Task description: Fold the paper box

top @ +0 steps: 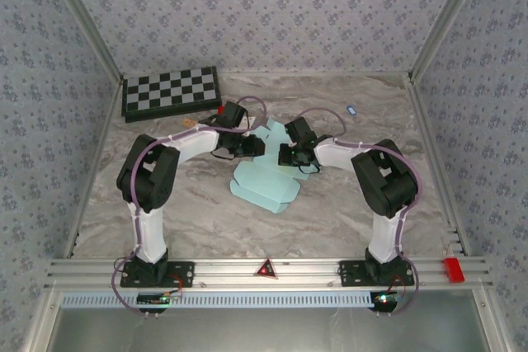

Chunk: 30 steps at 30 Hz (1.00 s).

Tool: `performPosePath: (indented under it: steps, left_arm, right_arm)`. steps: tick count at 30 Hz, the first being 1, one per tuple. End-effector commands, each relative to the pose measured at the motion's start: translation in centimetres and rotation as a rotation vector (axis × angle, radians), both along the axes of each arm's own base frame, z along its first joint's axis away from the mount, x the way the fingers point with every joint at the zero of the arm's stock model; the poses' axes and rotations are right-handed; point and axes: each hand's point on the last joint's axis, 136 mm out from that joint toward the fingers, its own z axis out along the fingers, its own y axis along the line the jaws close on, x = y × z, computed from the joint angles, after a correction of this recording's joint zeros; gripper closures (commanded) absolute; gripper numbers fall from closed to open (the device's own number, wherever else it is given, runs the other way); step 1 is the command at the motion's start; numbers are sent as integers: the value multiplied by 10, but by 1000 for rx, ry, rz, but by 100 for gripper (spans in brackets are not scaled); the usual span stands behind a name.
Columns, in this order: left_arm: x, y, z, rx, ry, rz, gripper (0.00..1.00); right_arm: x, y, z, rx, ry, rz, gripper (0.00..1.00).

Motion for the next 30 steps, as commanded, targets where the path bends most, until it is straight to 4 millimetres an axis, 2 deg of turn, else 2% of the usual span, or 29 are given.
performPosePath:
  steps: [1,7,11,17,21,24,30]
  left_arm:
    - [-2,-13,2,-22,8,-47,66]
    - [-3,-14,0,-17,14,-53,65]
    - [0,-9,11,3,-19,-37,63]
    - [9,12,33,60,-106,41,60]
    - [6,25,49,90,-154,83,59]
    - [-2,25,58,88,-174,77,63]
    - [-20,9,63,74,-161,32,80]
  right_arm:
    - [-32,-20,-38,-118,146,8,97]
    - [-34,-19,-37,-115,144,5,97]
    - [-34,-20,-29,-114,116,-3,97]
    - [-29,-20,-3,-86,53,-24,96]
    - [-26,-19,22,-54,2,-32,94]
    - [-23,-21,41,-44,-41,-42,91]
    - [-16,-35,66,-37,-80,-13,85]
